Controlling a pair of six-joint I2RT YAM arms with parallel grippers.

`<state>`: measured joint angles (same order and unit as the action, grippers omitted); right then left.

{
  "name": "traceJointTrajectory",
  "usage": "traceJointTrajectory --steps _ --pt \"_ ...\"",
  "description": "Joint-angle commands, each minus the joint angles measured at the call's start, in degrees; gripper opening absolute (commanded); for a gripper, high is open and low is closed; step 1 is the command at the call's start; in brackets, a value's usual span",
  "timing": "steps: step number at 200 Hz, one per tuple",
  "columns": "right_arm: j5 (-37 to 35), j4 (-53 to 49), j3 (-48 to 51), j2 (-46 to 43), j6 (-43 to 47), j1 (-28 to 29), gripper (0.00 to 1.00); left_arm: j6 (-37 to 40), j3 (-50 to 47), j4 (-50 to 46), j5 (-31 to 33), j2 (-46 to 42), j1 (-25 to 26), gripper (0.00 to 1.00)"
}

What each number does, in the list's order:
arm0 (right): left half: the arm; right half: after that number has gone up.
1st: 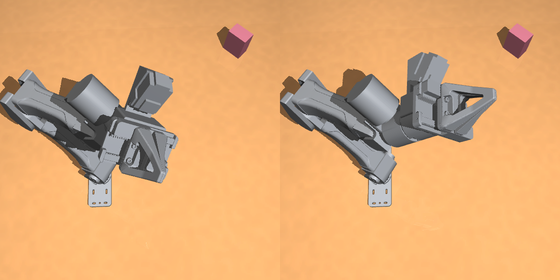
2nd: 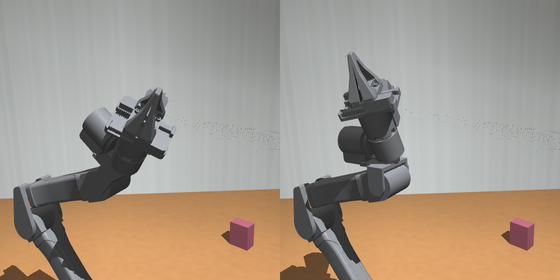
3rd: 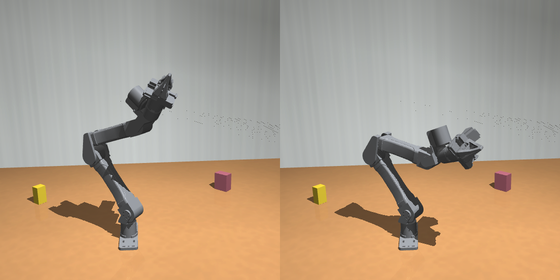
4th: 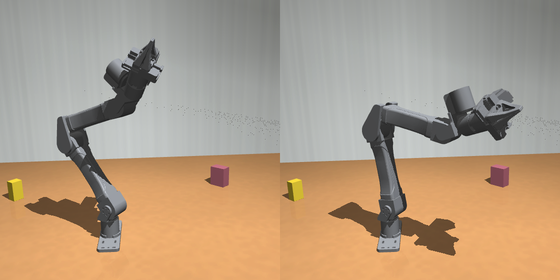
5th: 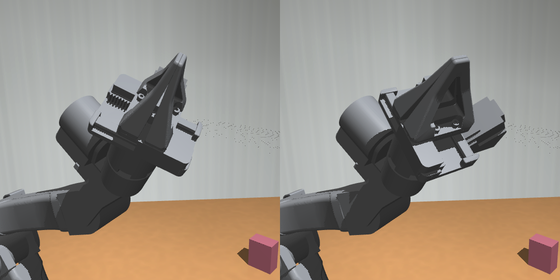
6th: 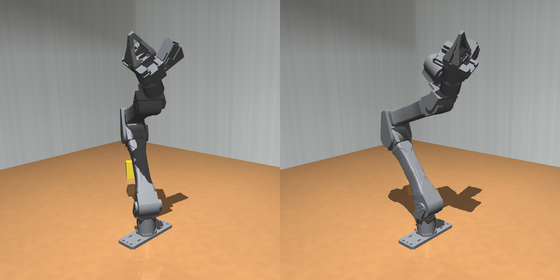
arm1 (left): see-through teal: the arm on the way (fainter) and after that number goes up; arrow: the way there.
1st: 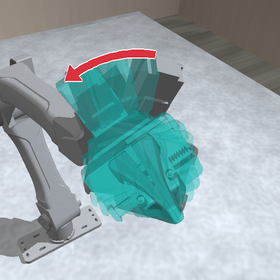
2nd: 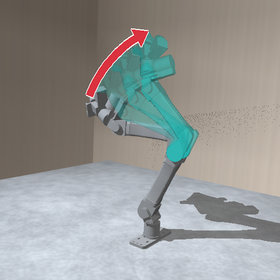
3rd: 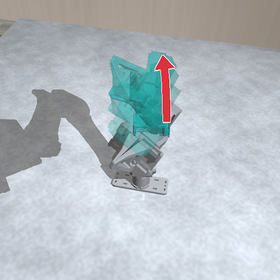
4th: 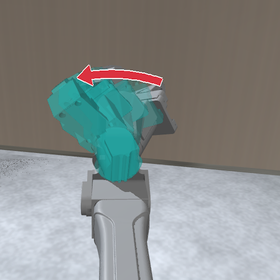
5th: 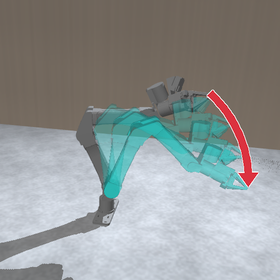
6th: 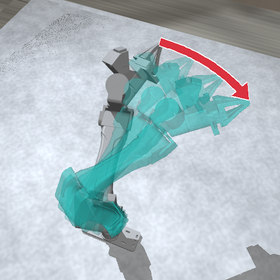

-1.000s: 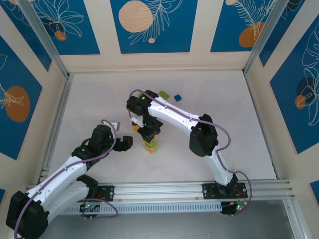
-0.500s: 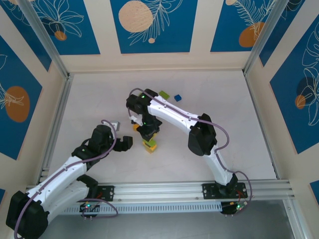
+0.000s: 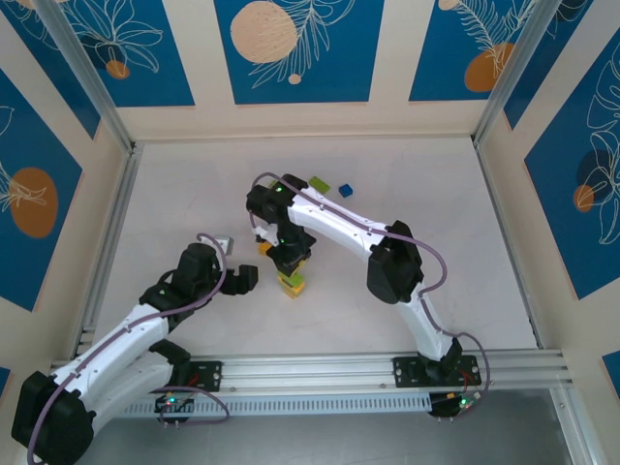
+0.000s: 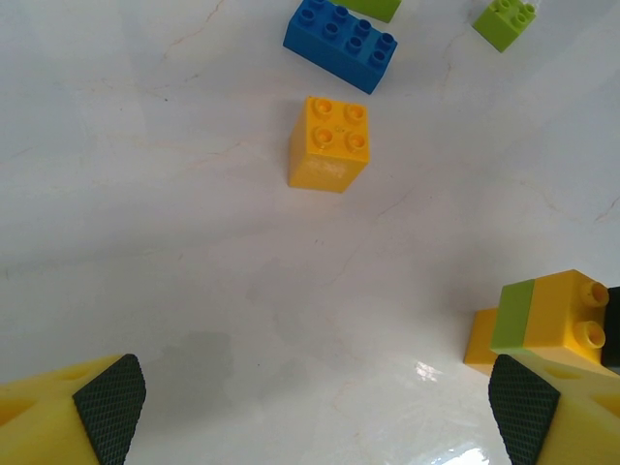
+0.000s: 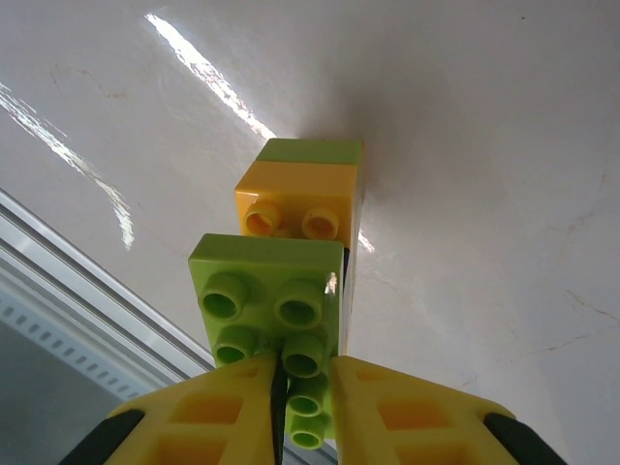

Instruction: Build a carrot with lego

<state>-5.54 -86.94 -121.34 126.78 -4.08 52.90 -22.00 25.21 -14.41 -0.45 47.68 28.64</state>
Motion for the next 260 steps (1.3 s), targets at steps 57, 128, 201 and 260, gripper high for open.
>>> traceJointTrajectory --steps 57,128,201,260 --pt "1.32 6.02 10.26 0.02 -0.58 0.27 0.23 0.38 -0.69 0.45 -0.25 -0.56 0.60 0.94" --pt "0.18 4.09 6.63 -0.70 0.45 -0.15 0.23 0.38 -0.81 0.61 -0.25 -0.48 0.58 0.94" --pt "-1.22 1.26 -1.88 -1.97 1.79 -0.20 0.24 0.38 -0.78 0.70 -0.42 -0.44 0.62 0.94" --pt "-2.46 2.80 1.25 -7.08 0.80 -0.08 0.27 0.55 -0.78 1.27 -0.52 -0.20 0.62 0.94"
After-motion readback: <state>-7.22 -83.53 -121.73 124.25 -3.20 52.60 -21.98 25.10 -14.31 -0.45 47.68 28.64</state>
